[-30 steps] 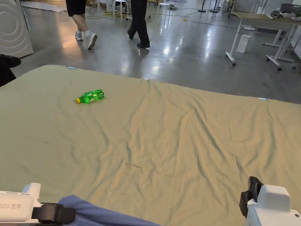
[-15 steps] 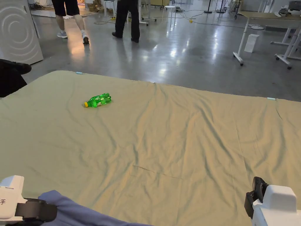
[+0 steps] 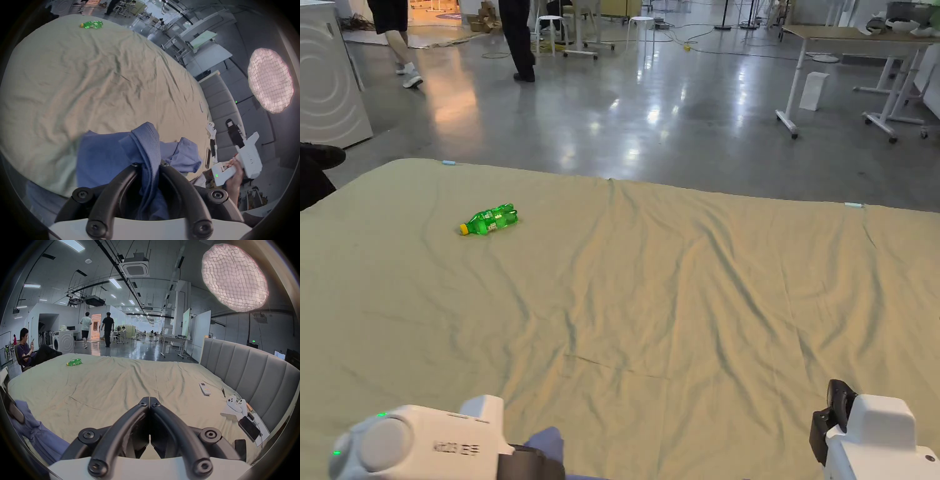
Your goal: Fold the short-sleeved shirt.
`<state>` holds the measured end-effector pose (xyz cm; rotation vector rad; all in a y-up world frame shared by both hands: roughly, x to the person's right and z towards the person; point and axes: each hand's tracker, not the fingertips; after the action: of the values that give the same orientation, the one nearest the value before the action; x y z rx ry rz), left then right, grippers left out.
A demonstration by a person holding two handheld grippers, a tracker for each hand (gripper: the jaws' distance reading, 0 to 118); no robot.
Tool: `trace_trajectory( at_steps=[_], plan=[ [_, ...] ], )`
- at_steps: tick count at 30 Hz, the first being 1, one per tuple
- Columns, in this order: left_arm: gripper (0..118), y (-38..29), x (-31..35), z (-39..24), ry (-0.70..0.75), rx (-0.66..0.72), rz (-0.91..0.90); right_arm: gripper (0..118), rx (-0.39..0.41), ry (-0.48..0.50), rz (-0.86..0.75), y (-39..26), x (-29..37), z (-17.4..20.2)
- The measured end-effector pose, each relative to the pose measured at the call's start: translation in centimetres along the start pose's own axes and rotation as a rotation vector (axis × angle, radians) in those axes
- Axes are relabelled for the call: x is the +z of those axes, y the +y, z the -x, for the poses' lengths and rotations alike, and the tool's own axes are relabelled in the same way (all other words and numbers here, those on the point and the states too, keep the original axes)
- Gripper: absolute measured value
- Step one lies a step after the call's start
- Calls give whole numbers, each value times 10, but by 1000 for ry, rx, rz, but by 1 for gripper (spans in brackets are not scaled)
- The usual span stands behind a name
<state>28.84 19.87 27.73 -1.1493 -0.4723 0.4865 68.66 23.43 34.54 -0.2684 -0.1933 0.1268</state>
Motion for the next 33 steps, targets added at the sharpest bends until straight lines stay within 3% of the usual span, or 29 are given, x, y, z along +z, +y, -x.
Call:
trace_trajectory(
  at_steps=[7, 13, 17, 18, 20, 22, 26, 29, 30, 33],
  plan=[
    [13, -17, -90, -21, 200, -43, 117, 0, -22, -31, 14, -6, -1, -17],
    [20, -21, -122, -6, 221, -1, 110, 0, -24, -42, 20, -10, 0, -22],
    [40, -16, -104, -7, 177, 9, 100, 0, -30, -38, 29, -14, 0, -21],
    [55, -15, -98, -8, 169, -5, 82, 0, -30, -34, 31, -15, 0, -21],
    [74, -14, -80, -14, 162, -23, 47, 0, -31, -33, 33, -16, -1, -21],
    [80, -13, -54, -17, 128, -19, -2, 0, -40, -37, 36, -18, -3, -23],
    [80, -7, -16, -3, 53, 37, -92, 0, -44, -38, 37, -15, -1, -23],
    [77, -13, -1, 2, 159, -15, -136, 0, -46, -37, 38, -15, -1, -24],
    [68, -14, -3, 5, 210, -36, -131, 0, -48, -36, 38, -15, -1, -23],
    [22, -14, -26, 16, 204, -10, -72, 0, -53, -31, 40, -16, -2, -22]
  ],
)
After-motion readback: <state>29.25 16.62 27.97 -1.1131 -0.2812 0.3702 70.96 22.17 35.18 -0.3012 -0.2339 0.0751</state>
